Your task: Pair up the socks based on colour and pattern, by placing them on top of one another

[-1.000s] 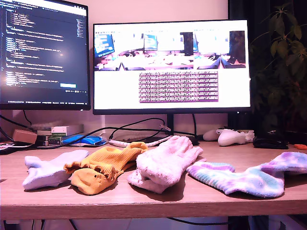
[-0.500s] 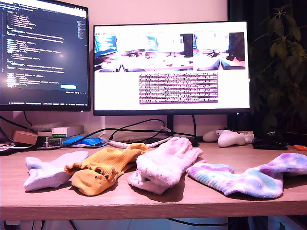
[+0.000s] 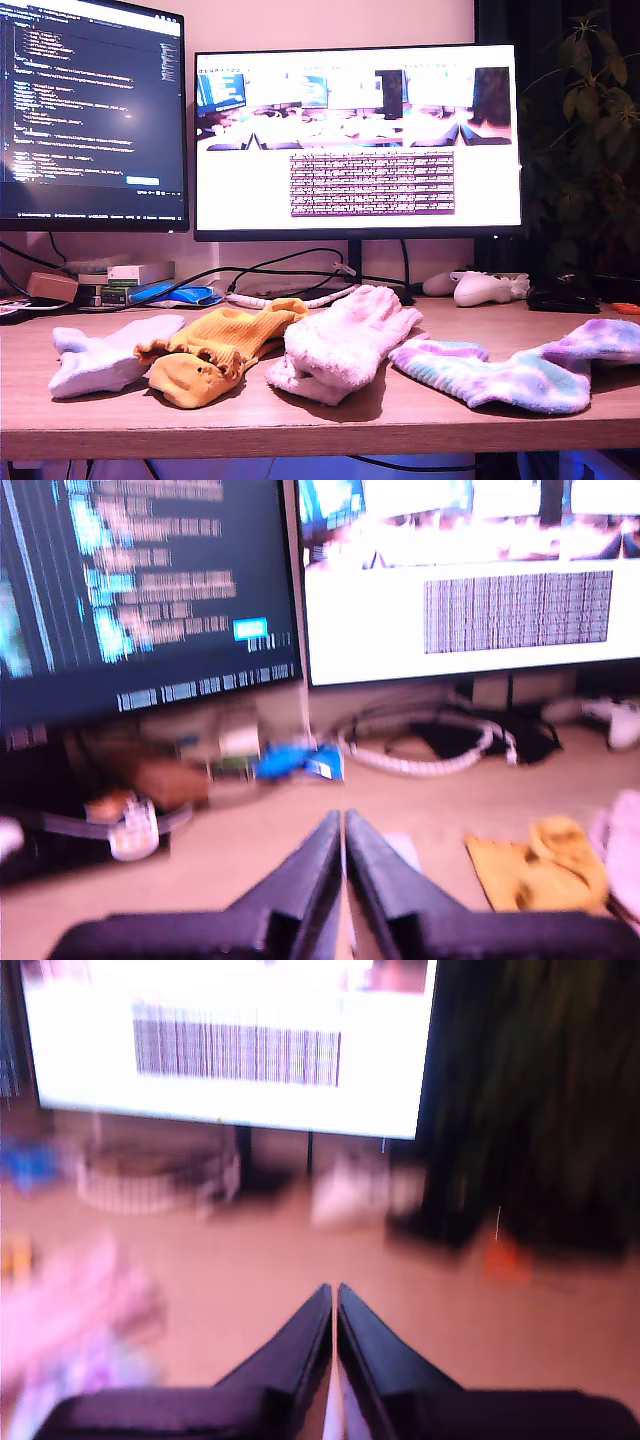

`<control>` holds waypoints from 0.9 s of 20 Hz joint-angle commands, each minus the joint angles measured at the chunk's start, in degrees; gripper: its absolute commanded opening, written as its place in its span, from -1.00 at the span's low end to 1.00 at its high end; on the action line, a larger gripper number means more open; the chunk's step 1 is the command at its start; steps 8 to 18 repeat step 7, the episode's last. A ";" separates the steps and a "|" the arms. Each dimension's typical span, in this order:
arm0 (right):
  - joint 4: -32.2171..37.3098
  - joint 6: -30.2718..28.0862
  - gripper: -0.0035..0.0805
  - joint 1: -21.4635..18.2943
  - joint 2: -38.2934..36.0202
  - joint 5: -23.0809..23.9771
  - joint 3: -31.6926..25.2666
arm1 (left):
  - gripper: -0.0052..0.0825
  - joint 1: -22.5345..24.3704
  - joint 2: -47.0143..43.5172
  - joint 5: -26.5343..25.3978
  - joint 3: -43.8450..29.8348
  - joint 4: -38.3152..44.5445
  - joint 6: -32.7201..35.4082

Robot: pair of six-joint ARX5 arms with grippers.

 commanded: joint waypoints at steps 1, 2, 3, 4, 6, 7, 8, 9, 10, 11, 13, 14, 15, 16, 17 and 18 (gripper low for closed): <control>-3.45 -0.33 -0.94 0.26 0.31 0.04 -0.20 | -0.92 0.11 0.15 0.11 -1.36 -2.54 -0.26; -6.19 -0.33 -0.94 0.26 0.31 0.04 -0.20 | -0.92 0.11 0.15 0.11 -1.36 -4.63 -0.26; -8.87 -0.33 -0.94 0.26 0.31 0.04 -0.20 | -0.92 0.11 0.15 0.11 -1.36 -6.62 -0.26; -11.13 -0.33 -0.94 0.26 0.31 0.04 -0.20 | -0.92 0.11 0.15 0.11 -1.36 -8.37 -0.26; -15.65 -0.33 -0.94 0.26 0.31 0.04 -0.20 | -0.92 0.11 0.15 0.11 -1.36 -11.52 -0.26; -17.68 -0.33 -0.94 0.26 0.31 0.04 -0.20 | -0.92 0.11 0.15 0.11 -1.36 -12.50 -0.26; -17.68 -0.33 -0.94 0.26 0.31 0.04 -0.20 | -0.92 0.11 0.15 0.11 -1.36 -12.50 -0.26; -17.68 -0.33 -0.94 0.26 0.31 0.04 -0.20 | -0.92 0.11 0.15 0.11 -1.36 -12.50 -0.26; -17.68 -0.33 -0.94 0.26 0.31 0.04 -0.20 | -0.92 0.11 0.15 0.11 -1.36 -12.50 -0.26; -17.68 -0.33 -0.94 0.26 0.31 0.04 -0.20 | -0.92 0.11 0.15 0.11 -1.36 -12.50 -0.26; -17.68 -0.33 -0.94 0.26 0.31 0.04 -0.20 | -0.92 0.11 0.15 0.11 -1.36 -12.50 -0.26; -17.68 -0.33 -0.94 0.26 0.31 0.04 -0.20 | -0.92 0.11 0.15 0.11 -1.36 -12.50 -0.26; -17.68 -0.33 -0.94 0.26 0.31 0.04 -0.20 | -0.92 0.11 0.15 0.11 -1.36 -12.50 -0.26; -17.68 -0.33 -0.94 0.26 0.31 0.04 -0.20 | -0.92 0.11 0.15 0.11 -1.36 -12.50 -0.26; -17.68 -0.33 -0.94 0.26 0.31 0.04 -0.20 | -0.92 0.11 0.15 0.11 -1.36 -12.50 -0.26; -17.68 -0.33 -0.94 0.26 0.31 0.04 -0.20 | -0.92 0.11 0.15 0.11 -1.36 -12.50 -0.26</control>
